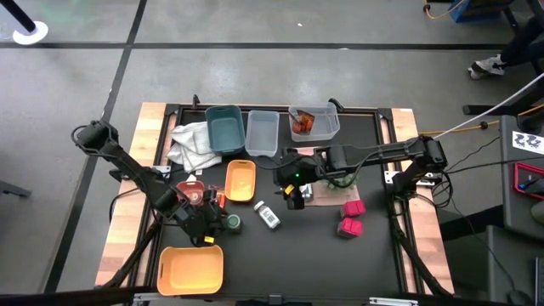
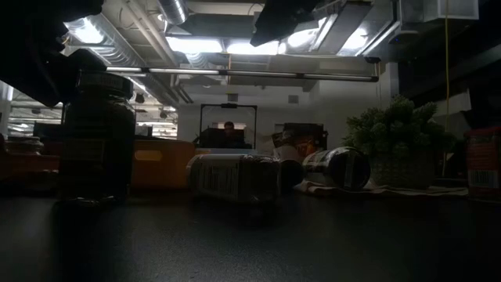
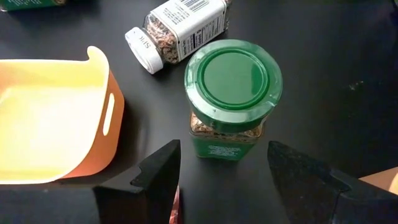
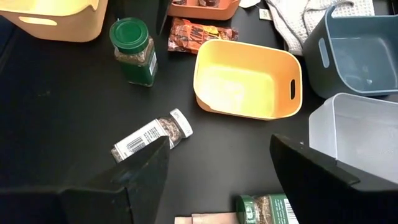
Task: Sort spices by type
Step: Put the left green seasoning bottle into the blue bin
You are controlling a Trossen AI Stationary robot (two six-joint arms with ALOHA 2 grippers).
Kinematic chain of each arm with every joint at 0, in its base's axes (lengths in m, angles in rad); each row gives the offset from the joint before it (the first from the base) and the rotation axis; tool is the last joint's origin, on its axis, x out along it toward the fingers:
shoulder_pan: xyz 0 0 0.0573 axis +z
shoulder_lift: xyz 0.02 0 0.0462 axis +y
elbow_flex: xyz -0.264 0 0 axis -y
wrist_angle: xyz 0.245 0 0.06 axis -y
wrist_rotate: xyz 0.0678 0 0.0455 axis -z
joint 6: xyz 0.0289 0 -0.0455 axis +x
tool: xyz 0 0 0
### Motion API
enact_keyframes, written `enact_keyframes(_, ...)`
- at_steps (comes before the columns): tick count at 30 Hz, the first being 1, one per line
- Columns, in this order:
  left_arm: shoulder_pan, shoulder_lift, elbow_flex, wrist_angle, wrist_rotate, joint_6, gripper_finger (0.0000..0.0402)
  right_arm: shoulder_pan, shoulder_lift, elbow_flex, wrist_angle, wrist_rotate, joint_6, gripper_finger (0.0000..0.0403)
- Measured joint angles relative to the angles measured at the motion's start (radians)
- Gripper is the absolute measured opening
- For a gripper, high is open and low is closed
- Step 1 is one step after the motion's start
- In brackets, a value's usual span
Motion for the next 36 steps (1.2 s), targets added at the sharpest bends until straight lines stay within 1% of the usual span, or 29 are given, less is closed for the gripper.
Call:
enact_keyframes(11, 0.000, 0.000, 0.000, 0.003, 0.000, -0.004, 0.0224, 0.000, 0.000, 0.000, 0.000, 0.000, 0.000, 0.0276)
enact_keyframes(14, 0.000, 0.000, 0.000, 0.004, -0.006, -0.029, 0.0224, 0.000, 0.000, 0.000, 0.001, 0.000, 0.000, 0.0276)
enact_keyframes(19, 0.000, 0.000, 0.000, 0.000, -0.103, -0.101, 0.0224, 0.000, 0.000, 0.000, 0.002, 0.000, 0.000, 0.0276)
enact_keyframes(26, -0.008, 0.000, 0.000, -0.001, -0.127, 0.007, 0.0224, 0.000, 0.000, 0.000, 0.002, 0.000, 0.000, 0.0276)
enact_keyframes(30, -0.017, 0.000, 0.000, -0.001, -0.168, 0.035, 0.0224, 0.000, 0.000, 0.000, 0.002, 0.000, 0.000, 0.0276)
enact_keyframes(33, -0.023, 0.000, 0.000, 0.013, -0.169, 0.063, 0.0224, 0.000, 0.000, 0.000, 0.002, 0.000, 0.000, 0.0276)
enact_keyframes(36, -0.028, 0.000, 0.000, 0.011, -0.170, 0.056, 0.0224, 0.000, 0.000, 0.000, 0.002, 0.000, 0.000, 0.0276)
